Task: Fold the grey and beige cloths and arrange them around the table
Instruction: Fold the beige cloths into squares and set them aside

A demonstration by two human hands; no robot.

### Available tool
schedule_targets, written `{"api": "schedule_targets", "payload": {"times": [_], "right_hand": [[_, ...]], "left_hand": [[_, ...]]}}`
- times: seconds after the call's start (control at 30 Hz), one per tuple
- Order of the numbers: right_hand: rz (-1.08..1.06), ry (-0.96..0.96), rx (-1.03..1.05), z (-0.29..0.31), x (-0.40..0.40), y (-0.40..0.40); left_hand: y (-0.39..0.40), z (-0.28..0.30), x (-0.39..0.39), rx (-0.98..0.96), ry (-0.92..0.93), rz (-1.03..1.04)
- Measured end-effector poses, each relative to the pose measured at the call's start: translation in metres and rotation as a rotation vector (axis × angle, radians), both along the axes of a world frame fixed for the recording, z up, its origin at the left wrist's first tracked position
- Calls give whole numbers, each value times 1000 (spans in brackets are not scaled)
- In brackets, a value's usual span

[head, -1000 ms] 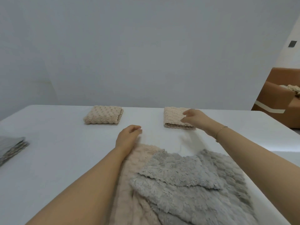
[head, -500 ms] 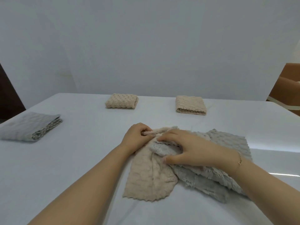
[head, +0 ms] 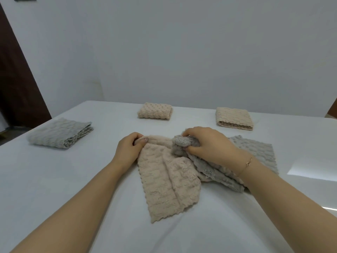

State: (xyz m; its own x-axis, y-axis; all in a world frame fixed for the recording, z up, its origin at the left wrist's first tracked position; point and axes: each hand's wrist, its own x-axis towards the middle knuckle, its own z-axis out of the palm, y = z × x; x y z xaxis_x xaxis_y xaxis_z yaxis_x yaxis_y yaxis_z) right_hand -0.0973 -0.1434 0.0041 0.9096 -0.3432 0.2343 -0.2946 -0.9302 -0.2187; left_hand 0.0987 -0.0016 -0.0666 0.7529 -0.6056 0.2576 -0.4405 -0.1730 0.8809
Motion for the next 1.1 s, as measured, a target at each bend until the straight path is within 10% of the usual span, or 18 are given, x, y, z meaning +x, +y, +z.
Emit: {"api": "schedule_targets", "payload": {"times": [0.43, 0.57, 0.87, 1.1], "right_hand": [[-324, 35, -218, -17, 12, -16], [-294, -13, -260, -18, 14, -14], [-11, 231, -187, -21, 14, 5], [-182, 314, -294, -20, 3, -15]], "left_hand": [[27, 0, 29, -132, 165, 283], [27, 2, 16, 178, -170, 333], [14, 9, -37, 586, -413, -255], [21, 6, -15, 407, -311, -337]]}}
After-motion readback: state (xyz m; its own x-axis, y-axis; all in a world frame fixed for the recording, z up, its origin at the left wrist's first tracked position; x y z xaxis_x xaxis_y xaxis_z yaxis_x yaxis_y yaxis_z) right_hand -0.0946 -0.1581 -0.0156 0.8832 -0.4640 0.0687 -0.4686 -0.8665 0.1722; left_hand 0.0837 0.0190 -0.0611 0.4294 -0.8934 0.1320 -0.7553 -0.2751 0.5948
